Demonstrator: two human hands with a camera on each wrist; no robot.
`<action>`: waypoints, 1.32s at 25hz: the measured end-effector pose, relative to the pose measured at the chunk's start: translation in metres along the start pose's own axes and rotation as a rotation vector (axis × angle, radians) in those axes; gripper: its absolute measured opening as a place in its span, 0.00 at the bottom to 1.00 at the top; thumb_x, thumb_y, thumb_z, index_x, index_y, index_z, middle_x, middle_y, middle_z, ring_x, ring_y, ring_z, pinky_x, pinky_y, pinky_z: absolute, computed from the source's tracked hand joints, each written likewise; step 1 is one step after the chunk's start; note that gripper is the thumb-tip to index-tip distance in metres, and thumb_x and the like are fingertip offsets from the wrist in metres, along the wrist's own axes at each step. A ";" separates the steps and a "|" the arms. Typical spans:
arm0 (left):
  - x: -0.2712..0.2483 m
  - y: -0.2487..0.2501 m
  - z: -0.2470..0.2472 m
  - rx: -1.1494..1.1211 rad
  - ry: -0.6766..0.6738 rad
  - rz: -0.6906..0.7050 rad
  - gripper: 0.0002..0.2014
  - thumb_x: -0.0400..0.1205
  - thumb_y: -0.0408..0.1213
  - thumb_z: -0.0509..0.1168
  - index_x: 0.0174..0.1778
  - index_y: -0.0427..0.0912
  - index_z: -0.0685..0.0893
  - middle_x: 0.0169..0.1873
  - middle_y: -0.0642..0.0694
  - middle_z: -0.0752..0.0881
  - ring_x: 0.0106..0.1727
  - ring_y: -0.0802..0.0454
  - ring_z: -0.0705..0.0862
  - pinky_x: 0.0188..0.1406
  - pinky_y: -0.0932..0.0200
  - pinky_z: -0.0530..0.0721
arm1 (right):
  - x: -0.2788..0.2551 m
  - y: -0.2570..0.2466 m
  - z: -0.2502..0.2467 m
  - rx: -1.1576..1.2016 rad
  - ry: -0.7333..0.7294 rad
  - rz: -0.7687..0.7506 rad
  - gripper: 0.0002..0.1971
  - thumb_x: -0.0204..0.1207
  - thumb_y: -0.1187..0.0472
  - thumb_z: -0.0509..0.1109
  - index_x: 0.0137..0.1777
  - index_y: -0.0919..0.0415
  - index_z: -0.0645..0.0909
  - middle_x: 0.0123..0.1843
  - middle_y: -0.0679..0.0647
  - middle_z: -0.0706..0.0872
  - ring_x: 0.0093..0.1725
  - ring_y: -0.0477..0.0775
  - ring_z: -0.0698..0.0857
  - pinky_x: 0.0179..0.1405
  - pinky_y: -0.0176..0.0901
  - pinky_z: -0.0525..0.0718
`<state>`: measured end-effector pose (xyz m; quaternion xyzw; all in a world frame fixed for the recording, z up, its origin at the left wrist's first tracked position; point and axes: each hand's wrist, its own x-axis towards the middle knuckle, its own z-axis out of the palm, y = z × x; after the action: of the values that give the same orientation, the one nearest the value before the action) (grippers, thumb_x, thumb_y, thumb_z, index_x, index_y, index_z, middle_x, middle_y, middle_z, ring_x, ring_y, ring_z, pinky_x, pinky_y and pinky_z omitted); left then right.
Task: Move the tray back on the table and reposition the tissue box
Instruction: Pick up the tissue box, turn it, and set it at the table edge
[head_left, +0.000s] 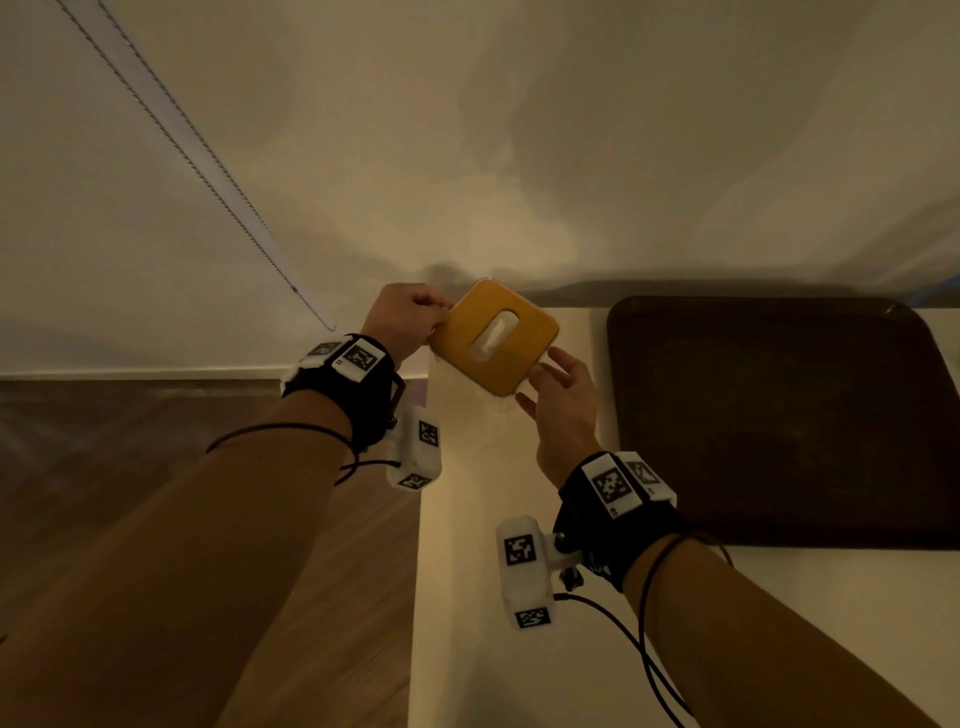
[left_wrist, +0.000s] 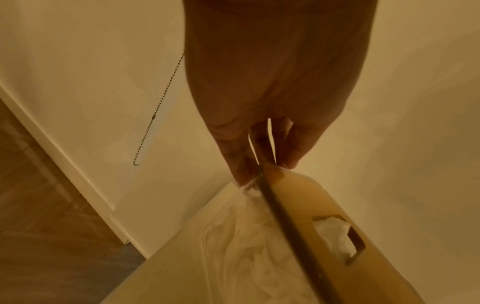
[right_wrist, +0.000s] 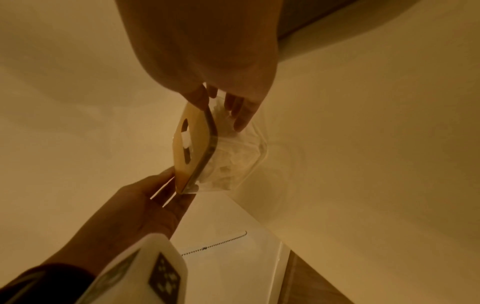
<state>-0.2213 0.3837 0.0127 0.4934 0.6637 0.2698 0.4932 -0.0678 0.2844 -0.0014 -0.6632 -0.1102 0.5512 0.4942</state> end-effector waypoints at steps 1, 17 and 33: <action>0.000 -0.001 0.000 0.014 0.006 0.004 0.08 0.76 0.26 0.64 0.41 0.37 0.88 0.39 0.37 0.85 0.43 0.44 0.81 0.51 0.43 0.86 | 0.002 0.000 0.000 -0.003 -0.007 -0.001 0.19 0.82 0.67 0.63 0.73 0.57 0.74 0.70 0.60 0.81 0.64 0.57 0.83 0.53 0.45 0.85; -0.021 -0.009 -0.007 -0.145 0.030 -0.116 0.13 0.78 0.25 0.62 0.57 0.35 0.84 0.37 0.42 0.83 0.43 0.44 0.85 0.49 0.48 0.89 | 0.041 -0.024 0.002 -0.218 -0.190 -0.116 0.19 0.82 0.69 0.60 0.71 0.59 0.78 0.59 0.57 0.85 0.56 0.54 0.85 0.43 0.39 0.85; -0.021 -0.012 -0.005 -0.171 0.045 -0.117 0.19 0.79 0.24 0.61 0.66 0.38 0.81 0.38 0.41 0.82 0.43 0.47 0.85 0.46 0.51 0.89 | 0.055 -0.022 0.010 -0.246 -0.171 -0.195 0.19 0.78 0.68 0.63 0.65 0.54 0.85 0.62 0.60 0.88 0.62 0.60 0.86 0.63 0.58 0.86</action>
<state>-0.2299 0.3606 0.0121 0.4039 0.6768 0.3072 0.5333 -0.0477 0.3383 -0.0175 -0.6554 -0.2821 0.5376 0.4493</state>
